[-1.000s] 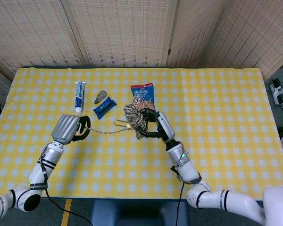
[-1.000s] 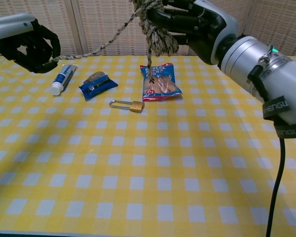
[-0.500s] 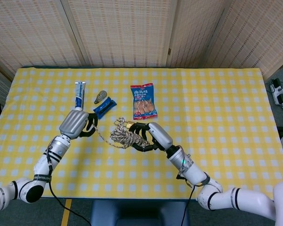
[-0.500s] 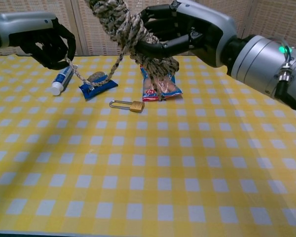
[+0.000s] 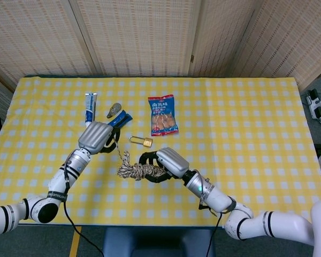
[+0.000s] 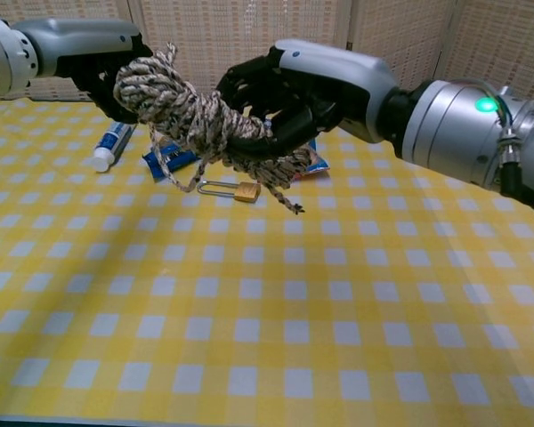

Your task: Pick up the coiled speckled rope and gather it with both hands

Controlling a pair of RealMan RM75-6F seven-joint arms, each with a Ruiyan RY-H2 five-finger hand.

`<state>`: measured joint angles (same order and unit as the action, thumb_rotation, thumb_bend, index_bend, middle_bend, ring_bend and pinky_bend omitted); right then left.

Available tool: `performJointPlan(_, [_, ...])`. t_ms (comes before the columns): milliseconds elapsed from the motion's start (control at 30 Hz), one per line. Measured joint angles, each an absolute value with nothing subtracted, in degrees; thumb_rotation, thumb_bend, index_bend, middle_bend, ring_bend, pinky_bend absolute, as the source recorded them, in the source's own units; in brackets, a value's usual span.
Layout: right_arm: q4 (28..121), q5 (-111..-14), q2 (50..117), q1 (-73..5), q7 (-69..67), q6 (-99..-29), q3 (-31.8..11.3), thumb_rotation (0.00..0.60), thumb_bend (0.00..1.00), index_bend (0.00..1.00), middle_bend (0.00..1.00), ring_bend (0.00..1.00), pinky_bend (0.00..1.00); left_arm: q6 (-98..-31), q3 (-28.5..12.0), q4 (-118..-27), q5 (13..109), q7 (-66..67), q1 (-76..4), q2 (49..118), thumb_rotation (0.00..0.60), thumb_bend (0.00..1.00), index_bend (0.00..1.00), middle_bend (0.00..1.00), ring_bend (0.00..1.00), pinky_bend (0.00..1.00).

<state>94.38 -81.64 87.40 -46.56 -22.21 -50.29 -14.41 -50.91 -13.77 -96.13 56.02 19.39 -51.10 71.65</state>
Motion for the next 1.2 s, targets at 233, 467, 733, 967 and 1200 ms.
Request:
performJointPlan(233, [95.50,-75.04,87.19,-48.63,-16.50,-46.36,-14.51,0.600,0.63,0.89,0.76,0.79,0.70,-54.34,-13.24,-96.08,58.05,24.43,-52.57,73.47,0.600,0.71,0.71,0.80,0.73,0.68])
performJointPlan(467, [95.34,-69.06,89.06,-51.46,-10.98,-43.83,-15.30,0.600,0.63,0.90,0.77,0.79,0.70,-58.10,-13.01,-95.86,63.85,26.37,-53.23,75.70,0.600,0.71,0.70,0.80,0.73,0.68])
performJointPlan(733, [95.20,-64.78,91.16,-53.19,-8.44,-43.07,-15.97,0.600,0.64,0.90,0.77,0.79,0.70,-60.84,-12.88,-93.93,69.49,27.52,-54.23,79.19,0.600,0.71,0.70,0.80,0.73,0.68])
performJointPlan(967, [94.04,-59.40,92.82,-53.74,-6.84,-44.07,-16.95,0.600,0.63,0.91,0.78,0.80,0.70,-63.34,-12.93,-92.61,74.03,27.19,-54.42,80.84,0.600,0.71,0.70,0.80,0.73,0.68])
performJointPlan(1200, [91.42,-53.00,95.40,-53.51,-6.88,-46.60,-19.26,0.600,0.63,0.91,0.78,0.81,0.70,-66.79,-12.46,-92.55,78.47,25.71,-53.12,81.21,0.600,0.71,0.70,0.80,0.72,0.68])
